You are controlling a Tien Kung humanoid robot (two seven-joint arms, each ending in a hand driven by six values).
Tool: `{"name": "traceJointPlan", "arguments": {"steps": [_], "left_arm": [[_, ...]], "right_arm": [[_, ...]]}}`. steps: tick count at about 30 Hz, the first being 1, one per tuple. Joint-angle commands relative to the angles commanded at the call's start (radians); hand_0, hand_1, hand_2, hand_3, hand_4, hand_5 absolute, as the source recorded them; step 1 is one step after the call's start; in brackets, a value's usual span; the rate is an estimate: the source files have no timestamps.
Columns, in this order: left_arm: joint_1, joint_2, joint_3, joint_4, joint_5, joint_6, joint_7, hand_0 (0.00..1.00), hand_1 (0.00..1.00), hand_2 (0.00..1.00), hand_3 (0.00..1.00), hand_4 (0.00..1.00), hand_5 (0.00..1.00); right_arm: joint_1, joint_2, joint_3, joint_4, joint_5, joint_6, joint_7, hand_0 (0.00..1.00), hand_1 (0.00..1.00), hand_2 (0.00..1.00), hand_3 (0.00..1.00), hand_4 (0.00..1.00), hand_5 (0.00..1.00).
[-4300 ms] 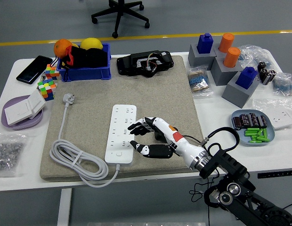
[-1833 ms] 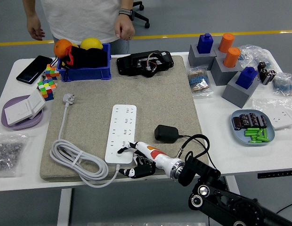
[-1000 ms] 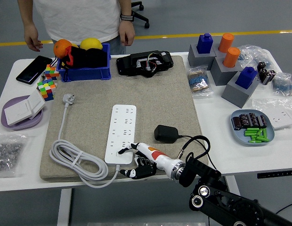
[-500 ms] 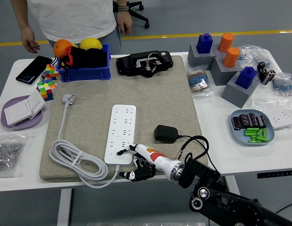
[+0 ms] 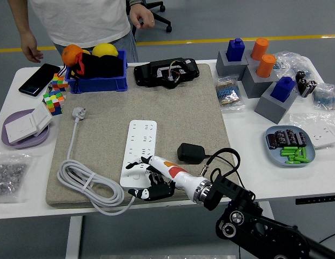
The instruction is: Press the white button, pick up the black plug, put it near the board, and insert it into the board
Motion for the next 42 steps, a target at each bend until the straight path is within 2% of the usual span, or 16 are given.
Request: {"name": "traceJointPlan", "arguments": {"steps": [3, 5, 6, 11, 12, 17, 18, 23, 24, 35, 36, 42], "left_arm": [[0.0, 0.001, 0.001, 0.0, 0.0, 0.0, 0.0, 0.648, 0.638, 0.633, 0.678, 0.51, 0.121], [0.0, 0.001, 0.001, 0.0, 0.0, 0.0, 0.0, 0.648, 0.638, 0.633, 0.678, 0.51, 0.121], [0.0, 0.001, 0.0, 0.0, 0.001, 0.0, 0.001, 0.648, 0.641, 0.633, 0.677, 0.509, 0.121], [0.0, 0.0, 0.004, 0.0, 0.005, -0.002, 0.002, 0.648, 0.641, 0.633, 0.677, 0.509, 0.121], [0.0, 0.0, 0.004, 0.0, 0.004, -0.002, 0.002, 0.648, 0.638, 0.633, 0.677, 0.509, 0.12], [0.002, 0.002, 0.001, 0.0, 0.01, -0.003, 0.004, 0.648, 0.638, 0.633, 0.677, 0.509, 0.12], [0.003, 0.001, 0.002, 0.0, 0.01, -0.003, 0.004, 0.648, 0.639, 0.632, 0.678, 0.509, 0.115], [0.004, 0.001, 0.001, 0.0, 0.016, -0.004, 0.004, 0.648, 0.639, 0.632, 0.678, 0.509, 0.115], [0.004, 0.001, 0.002, 0.0, 0.016, -0.004, 0.004, 0.649, 0.639, 0.632, 0.677, 0.509, 0.117], [0.006, -0.002, 0.003, 0.0, 0.01, -0.002, 0.002, 0.65, 0.639, 0.632, 0.677, 0.509, 0.114], [0.006, -0.002, 0.003, 0.0, 0.008, -0.002, 0.002, 0.649, 0.639, 0.632, 0.677, 0.509, 0.114], [0.007, -0.003, 0.001, 0.0, 0.006, -0.001, 0.001, 0.649, 0.639, 0.632, 0.677, 0.51, 0.112]], "right_arm": [[-0.015, -0.007, 0.034, 0.019, -0.001, -0.029, 0.06, 0.002, 0.031, 0.122, 0.713, 0.806, 0.304], [-0.024, -0.011, 0.063, 0.02, -0.002, -0.032, 0.086, 0.002, 0.031, 0.122, 0.713, 0.806, 0.304], [-0.028, -0.013, 0.077, 0.018, -0.003, -0.029, 0.093, 0.117, 0.114, 0.177, 0.677, 0.782, 0.3], [-0.058, -0.03, 0.16, -0.001, -0.046, -0.025, 0.119, 0.117, 0.114, 0.177, 0.677, 0.782, 0.3], [-0.062, -0.031, 0.171, -0.004, -0.052, -0.028, 0.125, 0.512, 0.473, 0.462, 0.655, 0.807, 0.249], [-0.082, -0.034, 0.226, -0.023, -0.091, -0.056, 0.161, 0.512, 0.473, 0.462, 0.655, 0.807, 0.249], [-0.087, -0.035, 0.238, -0.03, -0.097, -0.061, 0.17, 0.707, 0.696, 0.674, 0.624, 0.841, 0.166], [-0.096, -0.034, 0.273, -0.066, -0.102, -0.063, 0.19, 0.707, 0.696, 0.674, 0.624, 0.841, 0.166], [-0.096, -0.033, 0.278, -0.074, -0.103, -0.061, 0.193, 0.741, 0.742, 0.715, 0.531, 0.864, 0.123], [-0.1, -0.029, 0.286, -0.152, -0.105, -0.053, 0.22, 0.75, 0.742, 0.712, 0.517, 0.871, 0.114], [-0.1, -0.028, 0.286, -0.157, -0.106, -0.053, 0.221, 0.75, 0.737, 0.7, 0.481, 0.883, 0.111], [-0.091, -0.023, 0.289, -0.209, -0.101, -0.056, 0.236, 0.743, 0.731, 0.686, 0.464, 0.887, 0.112]]}}
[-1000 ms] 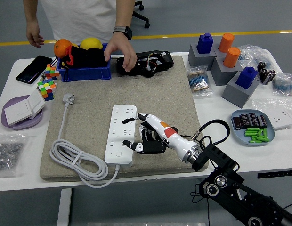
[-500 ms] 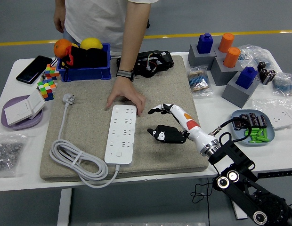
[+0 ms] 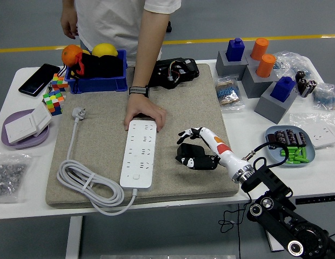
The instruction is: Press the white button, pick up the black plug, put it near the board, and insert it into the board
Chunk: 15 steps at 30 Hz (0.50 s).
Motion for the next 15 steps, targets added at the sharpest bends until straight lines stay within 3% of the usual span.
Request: {"name": "traceJointPlan", "arguments": {"steps": [15], "left_arm": [[-0.005, -0.001, -0.003, 0.0, 0.003, 0.0, -0.002, 0.649, 0.64, 0.632, 0.676, 0.514, 0.112]], "right_arm": [[0.008, -0.007, 0.024, -0.084, -0.021, 0.006, 0.019, 0.713, 0.699, 0.654, 0.489, 0.882, 0.1]]}}
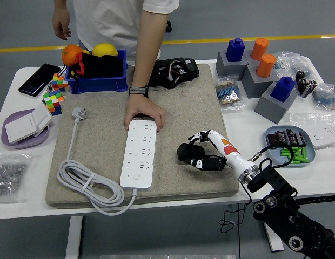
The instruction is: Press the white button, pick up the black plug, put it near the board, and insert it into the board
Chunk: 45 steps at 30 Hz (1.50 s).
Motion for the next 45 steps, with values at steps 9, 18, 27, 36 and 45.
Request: {"name": "traceJointPlan", "arguments": {"steps": [9, 18, 27, 36, 45], "left_arm": [[0.0, -0.001, -0.002, 0.0, 0.0, 0.0, 0.0, 0.648, 0.64, 0.632, 0.676, 0.514, 0.111], [-0.003, 0.0, 0.0, 0.0, -0.003, 0.0, -0.001, 0.649, 0.64, 0.632, 0.676, 0.513, 0.109], [-0.005, 0.0, 0.0, 0.0, -0.004, 0.0, -0.001, 0.649, 0.64, 0.632, 0.675, 0.511, 0.108], [-0.005, -0.001, 0.001, 0.0, -0.006, 0.001, -0.001, 0.649, 0.639, 0.632, 0.675, 0.51, 0.108], [-0.006, 0.0, 0.004, 0.0, -0.003, 0.0, 0.001, 0.649, 0.639, 0.632, 0.675, 0.508, 0.106]], "right_arm": [[-0.002, 0.0, -0.006, -0.012, -0.001, 0.003, 0.003, 0.693, 0.679, 0.641, 0.498, 0.875, 0.085], [-0.001, 0.003, -0.02, -0.02, 0.002, -0.011, 0.004, 0.664, 0.666, 0.629, 0.498, 0.871, 0.076], [0.0, 0.0, -0.021, -0.031, -0.005, -0.004, 0.003, 0.429, 0.514, 0.523, 0.492, 0.842, 0.002], [-0.002, -0.001, -0.027, -0.038, 0.002, -0.002, 0.015, 0.405, 0.47, 0.504, 0.481, 0.829, 0.002], [-0.002, -0.005, -0.034, -0.037, -0.007, -0.019, 0.035, 0.429, 0.461, 0.506, 0.507, 0.806, 0.002]]}}
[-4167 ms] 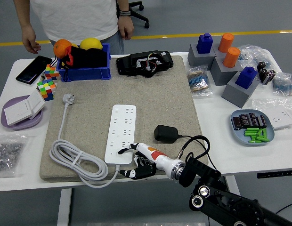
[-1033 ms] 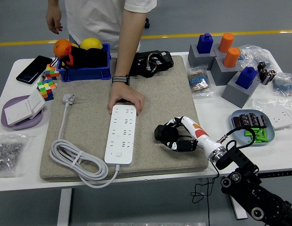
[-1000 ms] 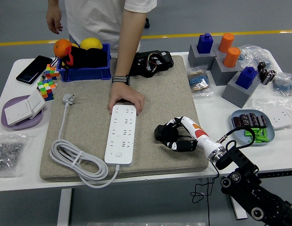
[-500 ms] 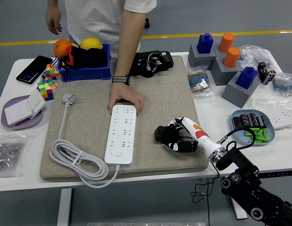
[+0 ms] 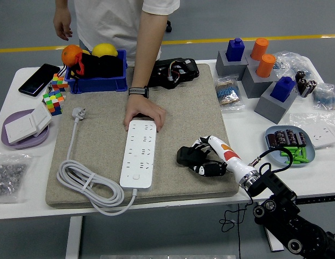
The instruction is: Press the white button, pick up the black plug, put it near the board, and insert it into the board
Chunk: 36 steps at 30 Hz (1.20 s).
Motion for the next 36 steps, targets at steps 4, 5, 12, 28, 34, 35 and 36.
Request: {"name": "traceJointPlan", "arguments": {"steps": [4, 5, 12, 28, 34, 35, 36], "left_arm": [[0.0, 0.001, 0.003, 0.0, 0.0, -0.001, 0.001, 0.649, 0.639, 0.632, 0.675, 0.508, 0.106], [0.0, 0.001, 0.004, 0.0, -0.001, -0.002, 0.001, 0.649, 0.639, 0.632, 0.675, 0.508, 0.106], [0.002, 0.005, 0.003, 0.0, 0.004, -0.004, 0.004, 0.649, 0.639, 0.632, 0.676, 0.508, 0.107], [0.001, 0.015, 0.003, 0.0, 0.006, -0.005, 0.005, 0.649, 0.64, 0.632, 0.676, 0.509, 0.103], [0.003, 0.016, 0.004, 0.0, -0.001, -0.003, 0.004, 0.649, 0.64, 0.632, 0.676, 0.51, 0.105], [0.003, 0.016, 0.005, 0.0, -0.004, -0.003, 0.003, 0.649, 0.64, 0.632, 0.676, 0.51, 0.105], [0.004, 0.016, 0.005, 0.0, -0.004, -0.003, 0.003, 0.649, 0.639, 0.632, 0.677, 0.512, 0.106]], "right_arm": [[-0.002, -0.006, 0.001, 0.014, -0.008, -0.001, -0.001, 0.429, 0.461, 0.506, 0.507, 0.806, 0.002], [-0.003, -0.009, 0.0, 0.024, -0.009, -0.001, -0.001, 0.429, 0.461, 0.506, 0.507, 0.806, 0.002], [0.009, -0.03, -0.016, 0.115, -0.036, 0.014, -0.028, 0.442, 0.466, 0.517, 0.528, 0.796, 0.002], [0.155, -0.048, -0.115, 0.264, -0.142, 0.145, -0.265, 0.452, 0.467, 0.521, 0.535, 0.791, 0.002], [0.199, -0.014, -0.162, 0.26, -0.152, 0.168, -0.349, 0.454, 0.469, 0.523, 0.536, 0.79, 0.002], [0.202, -0.008, -0.167, 0.26, -0.153, 0.173, -0.361, 0.454, 0.469, 0.523, 0.536, 0.79, 0.002], [0.205, -0.003, -0.171, 0.26, -0.153, 0.176, -0.371, 0.455, 0.469, 0.523, 0.537, 0.794, 0.002]]}}
